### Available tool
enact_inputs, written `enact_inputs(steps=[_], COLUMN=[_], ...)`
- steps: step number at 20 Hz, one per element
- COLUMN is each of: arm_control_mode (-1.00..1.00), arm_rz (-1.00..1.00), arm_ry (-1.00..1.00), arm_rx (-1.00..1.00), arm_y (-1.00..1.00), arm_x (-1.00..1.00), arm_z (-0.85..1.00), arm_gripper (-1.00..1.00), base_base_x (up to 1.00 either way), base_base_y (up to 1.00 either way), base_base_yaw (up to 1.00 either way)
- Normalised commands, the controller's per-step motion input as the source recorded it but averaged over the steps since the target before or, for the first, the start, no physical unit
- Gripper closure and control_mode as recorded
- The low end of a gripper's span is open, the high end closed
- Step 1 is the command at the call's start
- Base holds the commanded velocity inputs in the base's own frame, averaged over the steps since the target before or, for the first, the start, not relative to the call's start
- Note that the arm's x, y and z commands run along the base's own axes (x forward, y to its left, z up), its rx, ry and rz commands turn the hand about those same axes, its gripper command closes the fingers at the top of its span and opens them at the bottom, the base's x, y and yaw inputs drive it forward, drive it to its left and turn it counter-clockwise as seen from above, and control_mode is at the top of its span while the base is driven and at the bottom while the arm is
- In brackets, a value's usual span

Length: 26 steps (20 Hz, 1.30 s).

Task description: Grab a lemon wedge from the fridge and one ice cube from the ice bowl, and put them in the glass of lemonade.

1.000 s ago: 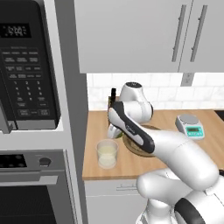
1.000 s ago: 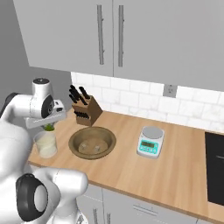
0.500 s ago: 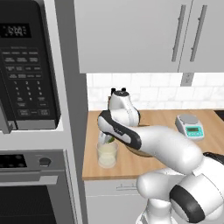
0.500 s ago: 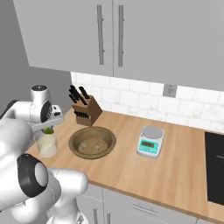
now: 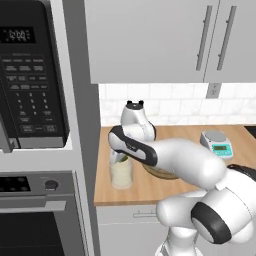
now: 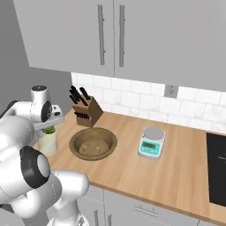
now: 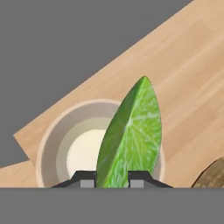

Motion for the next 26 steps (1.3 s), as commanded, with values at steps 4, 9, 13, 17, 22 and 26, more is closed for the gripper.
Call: enact_inputs(steps=[4, 9, 13, 17, 22, 26], arm_control_mode=[-1.0, -1.0, -1.0, -1.0, -1.0, -1.0], arm_rz=[0.0, 0.0, 0.0, 0.01, 0.0, 0.0], arm_ry=[0.0, -0.01, 0.0, 0.0, 0.0, 0.0], arm_rx=[0.0, 0.0, 0.0, 0.0, 0.0, 0.0], arm_y=[0.03, 0.05, 0.0, 0.02, 0.0, 0.0], arm_x=[0.0, 0.0, -0.1, -0.01, 0.0, 0.0], arm_z=[-0.01, 0.0, 0.0, 0.0, 0.0, 0.16], arm_gripper=[1.0, 1.0, 1.0, 1.0, 1.0, 1.0], base_base_x=[0.0, 0.0, 0.0, 0.0, 0.0, 0.0], base_base_y=[0.0, 0.0, 0.0, 0.0, 0.0, 0.0], base_base_yaw=[0.0, 0.0, 0.0, 0.0, 0.0, 0.0])
